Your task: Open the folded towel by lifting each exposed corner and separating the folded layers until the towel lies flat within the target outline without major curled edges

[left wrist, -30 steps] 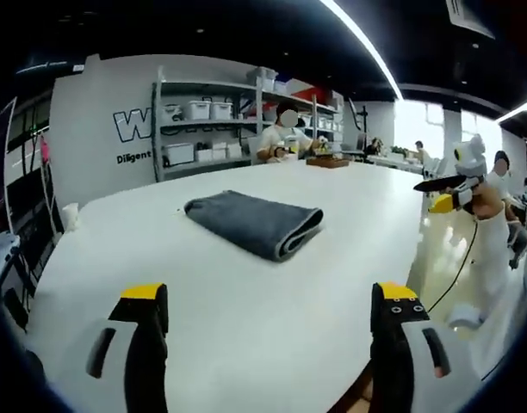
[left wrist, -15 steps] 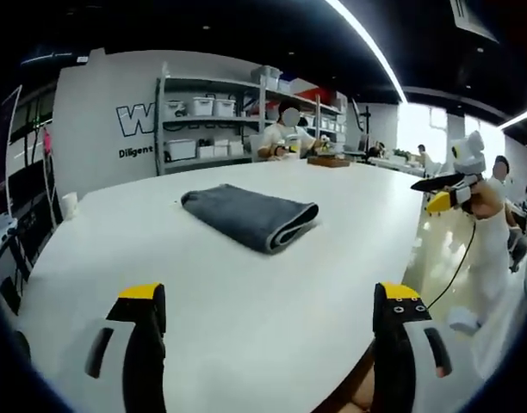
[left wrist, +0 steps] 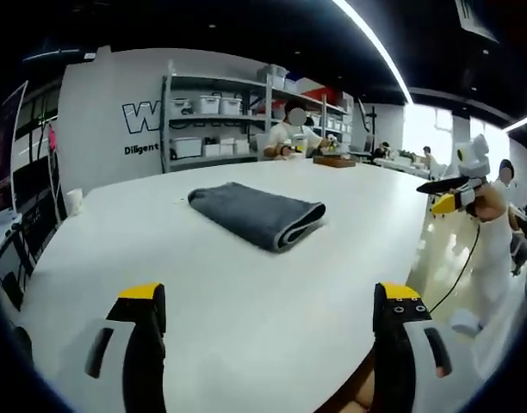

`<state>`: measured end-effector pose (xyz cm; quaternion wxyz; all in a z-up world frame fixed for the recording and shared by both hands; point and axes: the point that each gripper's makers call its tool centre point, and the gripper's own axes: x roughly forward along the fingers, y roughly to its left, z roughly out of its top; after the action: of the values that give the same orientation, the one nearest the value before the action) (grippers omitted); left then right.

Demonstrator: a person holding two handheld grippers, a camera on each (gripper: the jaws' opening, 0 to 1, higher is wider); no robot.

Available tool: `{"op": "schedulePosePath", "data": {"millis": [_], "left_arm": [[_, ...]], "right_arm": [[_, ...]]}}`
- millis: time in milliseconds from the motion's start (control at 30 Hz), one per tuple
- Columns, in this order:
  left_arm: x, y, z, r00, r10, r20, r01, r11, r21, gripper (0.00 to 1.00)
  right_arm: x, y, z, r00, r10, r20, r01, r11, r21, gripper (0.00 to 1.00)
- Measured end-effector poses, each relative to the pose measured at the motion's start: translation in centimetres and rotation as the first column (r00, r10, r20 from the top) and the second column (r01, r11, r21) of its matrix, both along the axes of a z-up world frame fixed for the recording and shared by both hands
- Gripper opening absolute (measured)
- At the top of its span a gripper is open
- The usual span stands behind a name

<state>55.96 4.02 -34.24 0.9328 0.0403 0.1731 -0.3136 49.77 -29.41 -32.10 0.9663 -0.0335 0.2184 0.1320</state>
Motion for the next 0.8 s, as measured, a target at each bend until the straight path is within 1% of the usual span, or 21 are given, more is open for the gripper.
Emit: {"op": "schedulePosePath", "data": {"millis": [100, 300, 500, 600, 667, 700, 800], "left_arm": [[0.0, -0.4, 0.0, 1.0, -0.006, -0.004, 0.006, 1.0, -0.006, 0.99], [0.1, -1.2, 0.1, 1.0, -0.022, -0.009, 0.023, 1.0, 0.009, 0.99], [0.6, -2.2, 0.4, 0.999, -0.036, -0.004, 0.036, 0.999, 0.021, 0.99], [1.1, -3.2, 0.6, 0.999, -0.052, 0.002, 0.052, 0.998, 0.037, 0.99], [1.4, -4.3, 0.6, 0.997, -0.076, 0.005, 0.076, 0.996, 0.05, 0.99], [1.5, -4.5, 0.6, 0.997, -0.08, 0.006, 0.08, 0.995, 0.052, 0.99], [2.4, -6.3, 0.7, 0.993, -0.114, 0.012, 0.112, 0.991, 0.078, 0.99]], "right_arm": [[0.0, -0.2, -0.1, 1.0, -0.002, -0.003, 0.002, 1.0, 0.001, 0.99], [-0.2, -0.3, 0.0, 1.0, -0.003, 0.0, 0.003, 1.0, 0.004, 0.99], [-0.3, -0.4, 0.1, 1.0, -0.005, 0.005, 0.005, 1.0, 0.01, 0.99], [-0.3, -0.5, 0.1, 1.0, -0.009, 0.005, 0.009, 1.0, 0.01, 0.99], [-0.4, -0.6, 0.1, 1.0, -0.008, 0.004, 0.008, 1.0, 0.012, 0.99], [-0.4, -0.6, 0.1, 1.0, -0.008, 0.005, 0.008, 1.0, 0.012, 0.99], [-0.4, -0.6, 0.2, 1.0, -0.008, 0.006, 0.007, 1.0, 0.014, 0.99]]}}
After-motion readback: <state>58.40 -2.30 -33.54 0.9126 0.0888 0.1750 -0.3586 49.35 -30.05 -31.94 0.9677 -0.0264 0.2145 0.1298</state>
